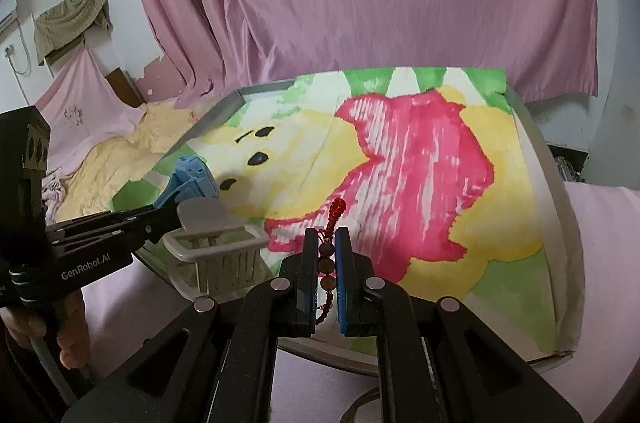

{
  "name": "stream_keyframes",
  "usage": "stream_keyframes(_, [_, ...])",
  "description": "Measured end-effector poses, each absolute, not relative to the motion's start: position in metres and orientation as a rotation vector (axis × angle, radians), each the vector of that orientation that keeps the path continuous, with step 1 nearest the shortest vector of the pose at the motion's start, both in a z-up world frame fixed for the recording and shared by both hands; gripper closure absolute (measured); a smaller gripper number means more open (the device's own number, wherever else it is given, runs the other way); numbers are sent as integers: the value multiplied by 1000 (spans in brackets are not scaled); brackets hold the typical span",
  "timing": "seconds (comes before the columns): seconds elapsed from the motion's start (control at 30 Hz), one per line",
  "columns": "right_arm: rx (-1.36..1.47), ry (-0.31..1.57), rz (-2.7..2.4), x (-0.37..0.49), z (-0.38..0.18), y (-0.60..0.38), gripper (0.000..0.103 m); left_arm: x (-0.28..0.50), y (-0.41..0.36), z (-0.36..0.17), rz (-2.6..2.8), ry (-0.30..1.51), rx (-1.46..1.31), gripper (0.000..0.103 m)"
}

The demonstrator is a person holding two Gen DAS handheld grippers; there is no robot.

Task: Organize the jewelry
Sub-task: 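Carry the watch and bracelet into the grey tray and open both grippers, then withdraw both grippers from the tray toward the remaining items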

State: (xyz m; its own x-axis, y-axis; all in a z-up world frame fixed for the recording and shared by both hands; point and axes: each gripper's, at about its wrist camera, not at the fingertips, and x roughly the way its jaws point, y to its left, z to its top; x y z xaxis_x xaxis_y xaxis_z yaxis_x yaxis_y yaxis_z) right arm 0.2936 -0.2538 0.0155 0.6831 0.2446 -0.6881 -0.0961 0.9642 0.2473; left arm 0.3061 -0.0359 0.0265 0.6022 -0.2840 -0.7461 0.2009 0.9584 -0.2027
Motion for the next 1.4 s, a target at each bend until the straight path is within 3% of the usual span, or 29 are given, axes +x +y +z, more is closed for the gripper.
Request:
stream_keyframes(0.17, [210, 824, 196, 297, 9, -254, 95, 306, -36, 26, -271, 882, -101, 82])
stream_keyframes(0.27, [221, 843, 189, 296, 7, -256, 95, 306, -33, 27, -255, 881, -124, 73])
stream_keyframes(0.33, [219, 832, 176, 291, 9, -258, 90, 303, -30, 28, -251, 876, -137, 71])
stream_keyframes(0.43, [221, 795, 152, 281, 15, -262, 68, 297, -27, 31, -253, 859, -150, 68])
stream_keyframes(0.47, [222, 775, 142, 276, 17, -263, 62, 293, -27, 33, -254, 845, -153, 61])
stream_keyframes(0.57, [225, 726, 125, 263, 24, -268, 61, 282, -24, 39, -266, 799, -178, 41])
stream_keyframes(0.63, [230, 688, 105, 252, 29, -271, 55, 274, -22, 43, -272, 765, -188, 38])
stream_keyframes(0.77, [249, 608, 80, 228, 40, -279, 30, 250, -19, 53, -258, 679, -178, 21])
stream_keyframes(0.9, [231, 537, 66, 201, 50, -281, 17, 225, -14, 61, -250, 599, -178, 6])
stream_keyframes(1.03, [178, 469, 49, 174, 57, -276, 12, 198, -8, 65, -235, 508, -185, 1])
stream_keyframes(1.4, [103, 370, 13, 111, 65, -269, 8, 148, -14, 64, -224, 397, -96, 1])
